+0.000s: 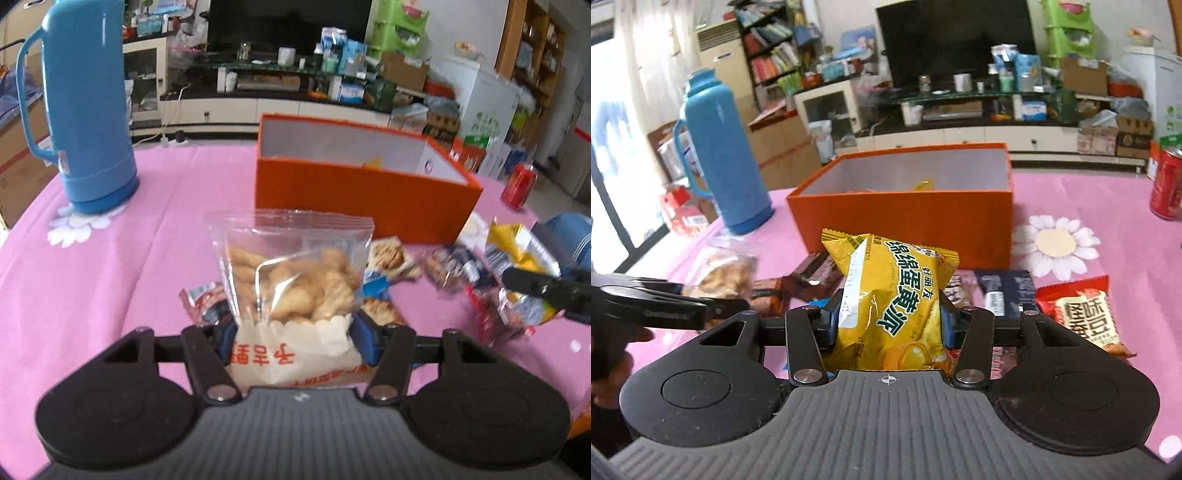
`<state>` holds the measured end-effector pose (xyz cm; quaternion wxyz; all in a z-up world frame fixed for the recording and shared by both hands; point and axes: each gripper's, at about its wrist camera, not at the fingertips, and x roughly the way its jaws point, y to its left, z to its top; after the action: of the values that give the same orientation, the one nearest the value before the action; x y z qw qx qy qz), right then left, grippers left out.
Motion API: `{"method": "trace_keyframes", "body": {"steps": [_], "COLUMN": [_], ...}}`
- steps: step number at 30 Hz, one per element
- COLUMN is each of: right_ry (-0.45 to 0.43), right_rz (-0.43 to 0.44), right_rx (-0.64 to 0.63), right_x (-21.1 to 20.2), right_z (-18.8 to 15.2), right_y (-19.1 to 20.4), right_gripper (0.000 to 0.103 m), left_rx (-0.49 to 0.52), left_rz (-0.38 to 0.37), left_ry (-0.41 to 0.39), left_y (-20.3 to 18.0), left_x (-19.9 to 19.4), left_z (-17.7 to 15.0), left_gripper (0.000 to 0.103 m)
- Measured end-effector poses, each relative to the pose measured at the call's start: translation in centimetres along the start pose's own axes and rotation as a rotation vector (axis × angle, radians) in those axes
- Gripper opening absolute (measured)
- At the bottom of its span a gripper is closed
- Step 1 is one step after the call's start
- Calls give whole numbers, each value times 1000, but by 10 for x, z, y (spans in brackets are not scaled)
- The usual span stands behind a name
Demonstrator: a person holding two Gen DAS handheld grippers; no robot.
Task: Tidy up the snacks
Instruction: 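Drop the chip bag into the orange box while the left tool drops the peanut bag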
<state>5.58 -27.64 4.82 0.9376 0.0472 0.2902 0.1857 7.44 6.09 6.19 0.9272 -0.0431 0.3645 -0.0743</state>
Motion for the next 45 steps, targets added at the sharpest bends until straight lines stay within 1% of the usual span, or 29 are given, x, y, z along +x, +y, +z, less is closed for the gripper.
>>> {"method": "trace_keyframes", "body": {"steps": [3, 5, 6, 9, 12, 14, 16, 18, 20, 22, 23, 24, 25, 26, 27, 28, 30, 33, 36, 37, 38, 39, 40, 42, 44, 45], "right_ry": [-5, -14, -26, -61, -105, -136, -143, -129, -94, -53, -41, -37, -24, -10, -10, -32, -98, -187, -241, -251, -250, -240, -227, -215, -183, -157], "right_rz": [-1, -10, -17, -41, -72, -79, -85, -68, -51, -57, -70, -80, -83, -81, -74, -65, -54, -75, -73, -69, -62, -51, -45, -60, -95, -107], "right_rx": [49, 62, 68, 48, 18, 15, 13, 32, 64, 59, 49, 42, 42, 52, 72, 92, 99, 82, 85, 93, 101, 105, 104, 105, 126, 153], "right_x": [-1, 2, 4, 18, 43, 67, 95, 122, 146, 167, 174, 179, 184, 187, 186, 181, 162, 131, 99, 89, 80, 72, 61, 39, 18, 10], "right_z": [6, 17, 25, 62, 104, 126, 142, 149, 149, 147, 145, 142, 141, 141, 142, 144, 147, 152, 149, 146, 143, 138, 129, 104, 70, 53], "right_y": [-12, -21, -26, -35, -38, -38, -37, -38, -43, -46, -46, -47, -49, -51, -54, -56, -59, -55, -54, -55, -56, -57, -58, -61, -67, -72], "right_gripper": [30, 30, 30, 30, 30, 30, 30, 30, 30, 30, 31, 35, 39, 44, 59, 70, 79, 91, 92, 92, 92, 92, 92, 94, 94, 94], "left_rx": [-17, -17, -14, -19, -57, -86, -119, -137, -143, -136, -131, -128, -119, -104, -91, -83, -80, -63, -32, -27, -22, -13, -3, 17, 20, 3], "left_rz": [-27, -36, -36, -42, -71, -80, -81, -83, -79, -67, -54, -34, -8, 1, 4, 7, 3, -30, -23, -24, -28, -34, -43, -30, -15, -11], "left_ry": [-8, -29, -51, -116, -161, -149, -112, -71, -36, -26, -21, -18, -15, -24, -44, -71, -119, -182, -209, -218, -212, -198, -188, -158, -112, -74], "left_y": [2, 1, 1, -4, -11, -14, -17, -20, -24, -27, -29, -28, -29, -29, -29, -30, -31, -36, -42, -43, -43, -44, -43, -40, -35, -30], "left_x": [2, 6, 9, 22, 48, 75, 106, 134, 159, 172, 176, 178, 178, 175, 169, 161, 141, 110, 85, 75, 69, 62, 56, 44, 34, 29], "left_z": [17, 38, 54, 97, 136, 153, 163, 170, 174, 174, 174, 173, 173, 173, 174, 176, 178, 179, 168, 159, 151, 141, 129, 97, 61, 40], "left_gripper": [59, 59, 59, 59, 59, 59, 59, 59, 59, 60, 63, 68, 69, 70, 72, 73, 75, 77, 79, 80, 83, 88, 88, 88, 88, 88]}}
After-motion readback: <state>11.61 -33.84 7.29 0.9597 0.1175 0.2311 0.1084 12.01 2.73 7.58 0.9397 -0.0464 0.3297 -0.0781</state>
